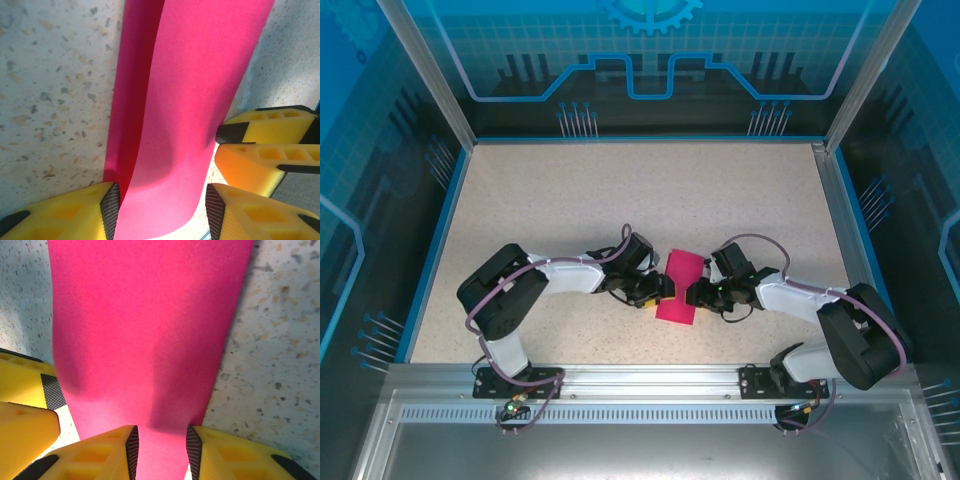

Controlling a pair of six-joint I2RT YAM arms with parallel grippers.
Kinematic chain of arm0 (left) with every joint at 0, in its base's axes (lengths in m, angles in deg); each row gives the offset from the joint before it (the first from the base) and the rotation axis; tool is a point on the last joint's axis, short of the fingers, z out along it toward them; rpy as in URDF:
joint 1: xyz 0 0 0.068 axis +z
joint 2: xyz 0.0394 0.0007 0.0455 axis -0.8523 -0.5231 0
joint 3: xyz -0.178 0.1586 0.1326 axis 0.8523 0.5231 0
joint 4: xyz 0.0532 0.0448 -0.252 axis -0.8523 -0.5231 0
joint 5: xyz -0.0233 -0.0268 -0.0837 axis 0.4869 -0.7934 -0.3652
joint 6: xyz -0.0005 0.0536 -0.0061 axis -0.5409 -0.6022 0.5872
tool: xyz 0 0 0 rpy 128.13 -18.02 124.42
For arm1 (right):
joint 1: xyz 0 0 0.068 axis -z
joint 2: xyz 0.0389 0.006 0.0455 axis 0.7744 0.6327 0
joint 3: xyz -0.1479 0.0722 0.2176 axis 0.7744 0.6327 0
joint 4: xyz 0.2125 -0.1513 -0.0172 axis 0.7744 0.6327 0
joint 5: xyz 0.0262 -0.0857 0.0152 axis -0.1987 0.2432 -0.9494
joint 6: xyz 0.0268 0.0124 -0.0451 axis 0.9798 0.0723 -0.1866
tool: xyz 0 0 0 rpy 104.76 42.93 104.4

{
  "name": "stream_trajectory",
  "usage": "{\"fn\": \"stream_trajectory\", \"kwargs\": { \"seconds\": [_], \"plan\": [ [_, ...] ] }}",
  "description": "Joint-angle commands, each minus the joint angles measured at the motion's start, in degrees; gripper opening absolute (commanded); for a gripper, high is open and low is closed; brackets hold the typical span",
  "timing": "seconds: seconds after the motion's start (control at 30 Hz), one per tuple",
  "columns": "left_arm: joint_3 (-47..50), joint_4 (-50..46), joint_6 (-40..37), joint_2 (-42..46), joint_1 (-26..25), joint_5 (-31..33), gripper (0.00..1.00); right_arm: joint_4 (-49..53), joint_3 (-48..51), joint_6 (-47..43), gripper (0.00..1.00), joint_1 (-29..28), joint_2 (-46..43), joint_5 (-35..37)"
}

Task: Fold a paper plane with a square sheet of paper (pick it up from the middle)
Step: Fold the triangle a second time at the center of the table.

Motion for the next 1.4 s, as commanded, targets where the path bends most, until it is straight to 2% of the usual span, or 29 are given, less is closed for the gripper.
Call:
{"fn": "stream_trajectory", "kwargs": {
  "seconds": [0.0, 0.53, 0.77, 0.97, 1.13, 1.23, 1.37],
  "plan": [
    [-1.2, 3.0, -0.6, -0.7, -0.2, -3.0, 0.54, 1.2, 0.7, -1.2, 0.35, 0.8, 0.5, -0.1],
    [-4.5, 3.6, -3.5, -3.2, 3.5, -6.6, 0.55, 2.7, -0.9, -1.7, 0.37, 0.9, 0.2, 0.0],
    [-5.8, 3.8, -3.7, -5.3, 4.1, -9.4, 0.42, 2.9, -0.9, -2.4, 0.42, 0.9, -3.5, 0.1],
    [-5.9, 4.0, -2.4, -5.3, 4.2, -8.5, 0.23, 5.7, 0.2, -4.0, 0.53, 0.9, -11.1, 2.8],
    [-5.2, 4.6, -1.8, -4.3, 4.2, -7.9, 0.13, 9.9, -0.9, -7.6, 0.82, -0.1, -15.4, 4.2],
    [-5.8, 4.3, -1.3, -4.7, 4.3, -7.9, 0.12, 10.1, -2.0, -10.1, 0.85, -4.5, -16.5, 6.2],
    [-6.4, 3.8, -1.1, -5.0, 4.2, -7.9, 0.12, 11.8, -4.1, -13.3, 0.83, -13.7, -17.0, 17.7]
  ]
}}
